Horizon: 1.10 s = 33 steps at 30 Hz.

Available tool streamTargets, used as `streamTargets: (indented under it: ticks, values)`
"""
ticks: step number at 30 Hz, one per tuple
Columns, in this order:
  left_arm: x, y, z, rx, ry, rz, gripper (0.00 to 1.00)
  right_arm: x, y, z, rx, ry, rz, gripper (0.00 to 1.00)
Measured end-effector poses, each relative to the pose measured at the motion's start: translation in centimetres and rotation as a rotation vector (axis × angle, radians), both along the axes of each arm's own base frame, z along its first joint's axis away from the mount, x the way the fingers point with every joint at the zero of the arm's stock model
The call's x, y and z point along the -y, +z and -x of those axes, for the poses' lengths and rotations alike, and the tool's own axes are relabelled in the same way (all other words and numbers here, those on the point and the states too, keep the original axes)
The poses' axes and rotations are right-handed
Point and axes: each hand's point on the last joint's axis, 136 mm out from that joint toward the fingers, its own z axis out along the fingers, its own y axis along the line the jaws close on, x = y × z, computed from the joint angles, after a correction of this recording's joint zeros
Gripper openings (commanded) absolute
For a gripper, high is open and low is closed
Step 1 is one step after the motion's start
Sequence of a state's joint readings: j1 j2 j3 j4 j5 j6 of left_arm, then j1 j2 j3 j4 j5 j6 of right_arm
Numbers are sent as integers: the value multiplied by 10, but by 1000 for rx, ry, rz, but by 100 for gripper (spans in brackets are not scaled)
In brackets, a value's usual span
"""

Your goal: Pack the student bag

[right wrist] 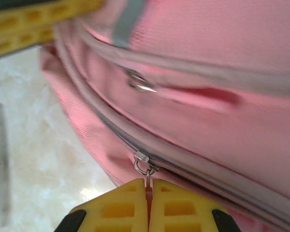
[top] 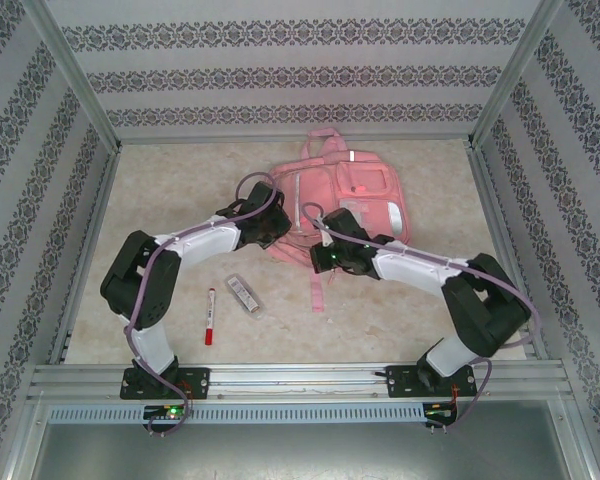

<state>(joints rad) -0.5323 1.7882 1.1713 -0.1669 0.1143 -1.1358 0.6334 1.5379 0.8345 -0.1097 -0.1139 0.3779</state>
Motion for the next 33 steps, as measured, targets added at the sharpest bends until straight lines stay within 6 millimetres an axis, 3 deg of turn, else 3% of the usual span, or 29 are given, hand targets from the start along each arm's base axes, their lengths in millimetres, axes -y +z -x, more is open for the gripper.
streamTargets:
  ticks: [6,13,15,16,18,22,25,29,33]
  values:
    - [-5,15,-1,26,-22,11,0,65,-5,0,11,-221,46,0]
    - [10,17,7,5,-93,64,1,86,0,-7,0,-310,-3,1]
    - [15,19,9,11,-129,69,17,91,1,-9,-9,-319,-19,5]
    - [19,22,10,24,-160,64,25,95,1,-11,-13,-325,-23,5]
    - [31,29,15,46,-229,53,29,109,0,-16,-18,-355,-12,7]
    - [66,52,26,131,-375,43,34,160,4,-36,-31,-500,34,33]
    - [101,59,48,198,-496,41,41,193,12,-48,-28,-600,80,41]
    - [122,69,71,288,-638,-7,46,201,29,-56,-8,-601,70,44]
    - [100,101,58,471,-686,-192,55,189,38,-55,-13,-535,26,48]
